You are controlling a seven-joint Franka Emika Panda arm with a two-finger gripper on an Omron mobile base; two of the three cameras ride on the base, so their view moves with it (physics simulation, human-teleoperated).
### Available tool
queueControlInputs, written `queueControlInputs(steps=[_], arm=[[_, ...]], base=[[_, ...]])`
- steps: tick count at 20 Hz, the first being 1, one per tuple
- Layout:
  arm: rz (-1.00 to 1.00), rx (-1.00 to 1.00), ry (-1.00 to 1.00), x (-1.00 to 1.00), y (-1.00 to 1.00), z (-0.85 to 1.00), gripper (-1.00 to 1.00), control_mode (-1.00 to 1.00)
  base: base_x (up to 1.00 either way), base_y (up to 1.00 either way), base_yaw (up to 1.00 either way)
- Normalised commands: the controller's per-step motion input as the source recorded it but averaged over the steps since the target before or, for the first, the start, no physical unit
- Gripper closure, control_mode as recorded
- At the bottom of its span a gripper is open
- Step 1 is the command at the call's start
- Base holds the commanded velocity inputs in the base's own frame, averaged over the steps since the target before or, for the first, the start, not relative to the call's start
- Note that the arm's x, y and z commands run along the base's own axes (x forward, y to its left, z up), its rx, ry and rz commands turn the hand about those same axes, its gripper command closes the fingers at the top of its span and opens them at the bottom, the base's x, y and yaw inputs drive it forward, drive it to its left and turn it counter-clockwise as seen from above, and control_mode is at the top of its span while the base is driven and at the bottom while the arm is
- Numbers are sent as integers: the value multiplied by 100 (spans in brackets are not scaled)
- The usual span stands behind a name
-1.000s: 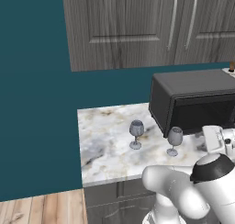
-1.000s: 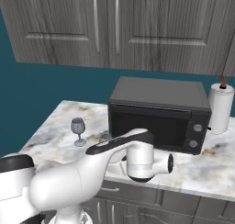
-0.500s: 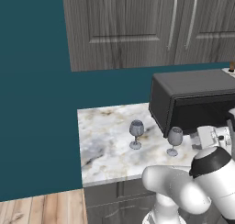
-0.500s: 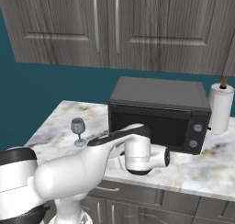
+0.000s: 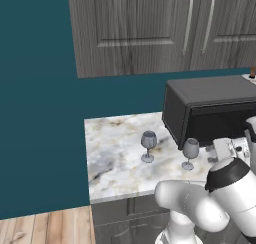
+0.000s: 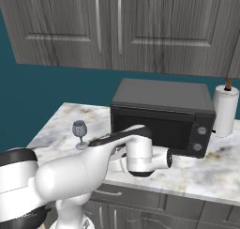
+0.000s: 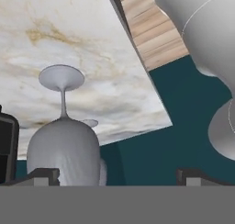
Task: Retrieve the wine glasses from the counter and place one next to each plate.
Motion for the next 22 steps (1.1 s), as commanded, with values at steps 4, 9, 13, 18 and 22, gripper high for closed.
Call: queueControlInputs(steps=[4,9,13,18,22], arm=[[0,-2,0,0,6,-11,-100,-100],[0,-2,0,3,13,-21,-100,-100],[0,0,0,12,6,-24,-100,-100],[0,0,0,6,0,-11,-100,-100],[0,0,1,5,5,-14,-100,-100]], base=[[0,0,0],[0,0,0],[0,0,0],[0,0,0],[0,0,0]])
